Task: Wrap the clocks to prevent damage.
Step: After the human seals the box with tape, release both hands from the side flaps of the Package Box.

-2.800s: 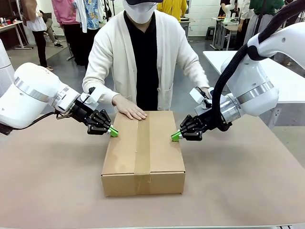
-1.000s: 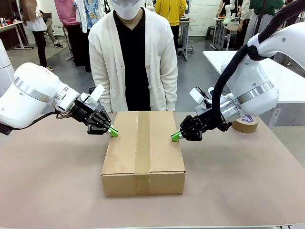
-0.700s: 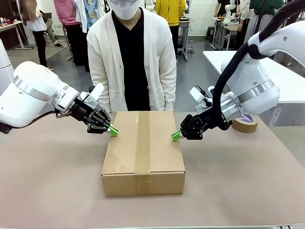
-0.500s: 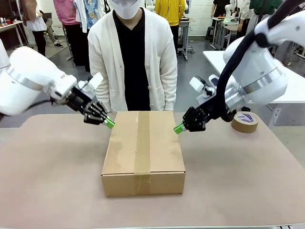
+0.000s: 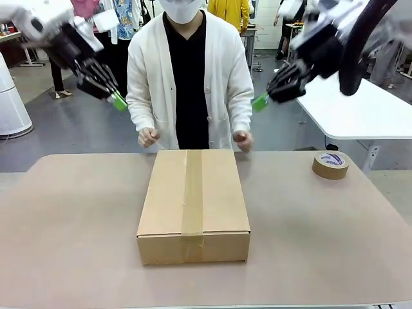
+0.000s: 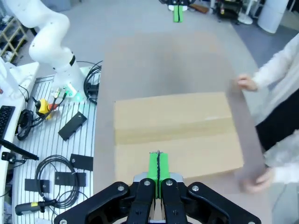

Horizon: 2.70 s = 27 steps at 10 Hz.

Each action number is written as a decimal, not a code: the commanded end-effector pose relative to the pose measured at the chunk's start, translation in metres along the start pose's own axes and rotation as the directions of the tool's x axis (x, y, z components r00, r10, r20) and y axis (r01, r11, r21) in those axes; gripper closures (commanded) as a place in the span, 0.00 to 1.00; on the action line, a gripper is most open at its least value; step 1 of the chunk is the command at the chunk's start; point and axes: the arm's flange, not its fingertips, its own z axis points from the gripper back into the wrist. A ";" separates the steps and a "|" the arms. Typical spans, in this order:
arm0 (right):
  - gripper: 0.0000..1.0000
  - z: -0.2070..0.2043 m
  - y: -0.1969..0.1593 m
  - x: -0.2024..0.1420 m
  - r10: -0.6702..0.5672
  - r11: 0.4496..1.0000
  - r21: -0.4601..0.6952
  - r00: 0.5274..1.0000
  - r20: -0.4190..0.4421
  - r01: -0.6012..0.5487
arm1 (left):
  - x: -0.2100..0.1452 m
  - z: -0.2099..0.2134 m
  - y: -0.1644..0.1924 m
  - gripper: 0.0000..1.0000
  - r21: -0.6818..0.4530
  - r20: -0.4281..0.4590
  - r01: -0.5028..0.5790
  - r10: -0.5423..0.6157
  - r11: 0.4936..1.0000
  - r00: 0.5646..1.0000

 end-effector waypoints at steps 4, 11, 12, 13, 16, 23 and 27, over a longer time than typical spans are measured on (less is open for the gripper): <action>0.99 0.022 0.019 0.022 0.019 0.998 -0.063 0.999 -0.031 -0.021 | 0.009 0.024 -0.010 1.00 0.027 -0.016 0.015 -0.015 1.000 1.000; 0.99 0.022 0.019 0.022 0.019 0.998 -0.063 0.999 -0.031 -0.021 | 0.009 0.024 -0.010 1.00 0.027 -0.016 0.015 -0.015 1.000 1.000; 0.99 0.022 0.019 0.022 0.019 0.998 -0.063 0.999 -0.031 -0.021 | 0.009 0.024 -0.010 1.00 0.027 -0.016 0.015 -0.015 1.000 1.000; 0.99 0.022 0.019 0.022 0.019 0.998 -0.063 0.999 -0.031 -0.021 | 0.009 0.024 -0.010 1.00 0.027 -0.016 0.015 -0.015 1.000 1.000; 0.99 0.022 0.019 0.022 0.019 0.998 -0.063 0.999 -0.031 -0.021 | 0.009 0.024 -0.010 1.00 0.027 -0.016 0.015 -0.015 1.000 1.000; 0.00 0.021 0.025 0.017 0.015 0.999 -0.036 1.000 -0.002 -0.015 | 0.013 0.035 -0.020 0.00 0.019 0.036 0.008 -0.008 1.000 0.999; 0.00 0.017 0.025 0.011 0.010 1.000 -0.022 1.000 -0.017 -0.011 | 0.015 0.034 -0.019 0.00 0.013 0.035 -0.009 0.008 1.000 0.999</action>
